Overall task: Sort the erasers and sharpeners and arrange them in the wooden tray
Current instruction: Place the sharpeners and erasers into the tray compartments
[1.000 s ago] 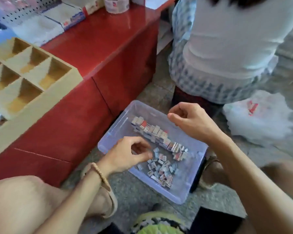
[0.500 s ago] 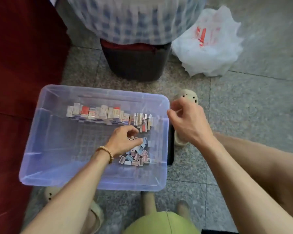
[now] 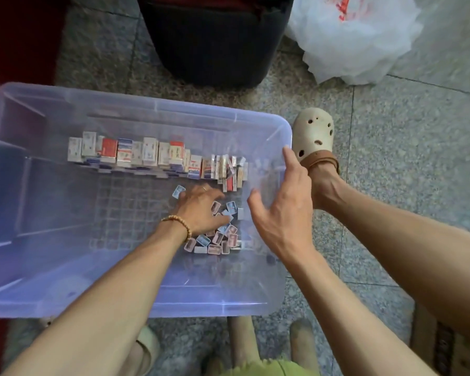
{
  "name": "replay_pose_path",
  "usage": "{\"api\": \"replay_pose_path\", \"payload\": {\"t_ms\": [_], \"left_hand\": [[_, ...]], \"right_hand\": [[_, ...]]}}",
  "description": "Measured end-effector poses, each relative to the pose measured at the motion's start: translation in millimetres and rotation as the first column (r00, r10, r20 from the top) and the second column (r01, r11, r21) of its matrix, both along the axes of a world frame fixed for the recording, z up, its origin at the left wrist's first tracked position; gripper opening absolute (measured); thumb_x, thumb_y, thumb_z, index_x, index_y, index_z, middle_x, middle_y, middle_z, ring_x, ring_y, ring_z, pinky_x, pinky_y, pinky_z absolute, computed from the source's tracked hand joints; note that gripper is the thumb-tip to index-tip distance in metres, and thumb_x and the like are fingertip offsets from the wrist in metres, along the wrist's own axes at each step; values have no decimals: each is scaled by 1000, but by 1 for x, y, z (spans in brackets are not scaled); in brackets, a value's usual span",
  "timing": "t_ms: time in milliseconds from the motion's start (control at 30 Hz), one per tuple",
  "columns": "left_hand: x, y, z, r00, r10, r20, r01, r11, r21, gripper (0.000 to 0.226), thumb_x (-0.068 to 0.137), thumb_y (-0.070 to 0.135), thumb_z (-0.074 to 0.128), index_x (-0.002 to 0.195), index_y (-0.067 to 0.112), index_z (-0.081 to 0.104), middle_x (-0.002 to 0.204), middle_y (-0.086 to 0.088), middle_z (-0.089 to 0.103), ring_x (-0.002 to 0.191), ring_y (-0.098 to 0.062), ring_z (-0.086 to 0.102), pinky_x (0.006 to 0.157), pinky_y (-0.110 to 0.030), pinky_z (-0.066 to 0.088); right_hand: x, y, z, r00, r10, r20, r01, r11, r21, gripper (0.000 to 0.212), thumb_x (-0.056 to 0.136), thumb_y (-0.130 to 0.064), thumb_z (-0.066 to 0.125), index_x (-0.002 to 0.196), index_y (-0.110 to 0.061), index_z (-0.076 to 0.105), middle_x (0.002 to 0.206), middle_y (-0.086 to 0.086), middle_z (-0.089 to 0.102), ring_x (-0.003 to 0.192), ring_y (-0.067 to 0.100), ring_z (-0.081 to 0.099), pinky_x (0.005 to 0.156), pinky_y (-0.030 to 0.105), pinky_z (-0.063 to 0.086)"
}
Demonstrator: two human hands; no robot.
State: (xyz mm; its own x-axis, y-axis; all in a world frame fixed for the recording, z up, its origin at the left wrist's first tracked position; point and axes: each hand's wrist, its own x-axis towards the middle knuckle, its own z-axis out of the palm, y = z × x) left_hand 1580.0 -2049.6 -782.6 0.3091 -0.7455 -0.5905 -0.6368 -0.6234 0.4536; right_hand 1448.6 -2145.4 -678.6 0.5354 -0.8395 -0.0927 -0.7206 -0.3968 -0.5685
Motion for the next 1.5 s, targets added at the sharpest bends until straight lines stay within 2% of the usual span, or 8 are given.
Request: {"api": "replay_pose_path", "payload": {"t_ms": [200, 400, 667, 833, 933, 1067, 1133, 1500], "left_hand": [[26, 30, -24, 977, -187, 106, 166, 969, 182, 94, 70, 73, 64, 148, 37, 27, 154, -4, 25, 143, -24, 18, 117, -54, 17], [8, 29, -23, 946, -317, 64, 311, 947, 83, 92, 76, 61, 67, 150, 30, 23, 151, 1, 30, 137, -21, 25, 111, -41, 30], [-2, 16, -25, 953, -303, 3, 302, 949, 93, 105, 72, 59, 69, 155, 29, 12, 151, 1, 29, 133, -23, 28, 107, -43, 32], [-4, 26, -25, 941, -274, -199, 301, 946, 121, 113, 70, 50, 79, 155, 22, 11, 156, -5, 26, 142, -24, 27, 114, -38, 32], [-6, 24, -22, 944, -201, -261, 233, 967, 99, 110, 67, 39, 85, 151, 17, 19, 150, -6, 34, 137, -25, 36, 112, -35, 34], [-2, 25, -21, 938, -62, -341, 92, 993, 75, 89, 62, 28, 89, 132, 22, 34, 125, 0, 49, 107, -16, 51, 86, -24, 43], [-1, 29, -23, 925, -17, -380, 46, 997, 69, 80, 62, 27, 89, 123, 27, 38, 120, 3, 48, 107, -14, 51, 84, -23, 43], [-11, 23, -25, 926, -223, -306, 252, 966, 59, 62, 67, 32, 87, 123, 27, 61, 115, 11, 39, 101, -11, 46, 80, -20, 38]], "right_hand": [[-1, -2, -6, 999, -4, 36, 5, 1000, -29, 76, 83, -17, 67, 150, -5, 33, 131, 16, 52, 121, 26, 46, 101, 23, 30], [0, 0, -6, 1000, -5, 29, 6, 999, -40, 76, 84, -17, 66, 151, -6, 32, 131, 15, 52, 121, 26, 47, 99, 19, 26], [0, 0, -7, 999, -13, 36, 14, 999, -33, 77, 83, -16, 66, 151, -8, 31, 131, 14, 53, 120, 23, 46, 100, 19, 27], [0, -1, -6, 999, -23, 42, 24, 999, -41, 77, 82, -15, 67, 151, -7, 33, 131, 13, 53, 121, 20, 45, 101, 17, 25], [0, -1, -6, 999, -22, 44, 24, 999, -42, 76, 82, -15, 66, 151, -8, 33, 131, 13, 53, 122, 18, 44, 101, 15, 24], [0, -2, -6, 999, -27, 45, 29, 999, -46, 76, 82, -14, 66, 150, -8, 33, 131, 11, 53, 122, 16, 44, 102, 16, 25], [0, -2, -6, 998, -30, 48, 32, 999, -42, 76, 82, -13, 66, 150, -8, 33, 131, 12, 54, 121, 16, 44, 102, 16, 25], [0, -1, -5, 998, -26, 56, 29, 999, -41, 75, 83, -12, 66, 150, -8, 34, 131, 13, 54, 121, 14, 42, 103, 19, 27]]}}
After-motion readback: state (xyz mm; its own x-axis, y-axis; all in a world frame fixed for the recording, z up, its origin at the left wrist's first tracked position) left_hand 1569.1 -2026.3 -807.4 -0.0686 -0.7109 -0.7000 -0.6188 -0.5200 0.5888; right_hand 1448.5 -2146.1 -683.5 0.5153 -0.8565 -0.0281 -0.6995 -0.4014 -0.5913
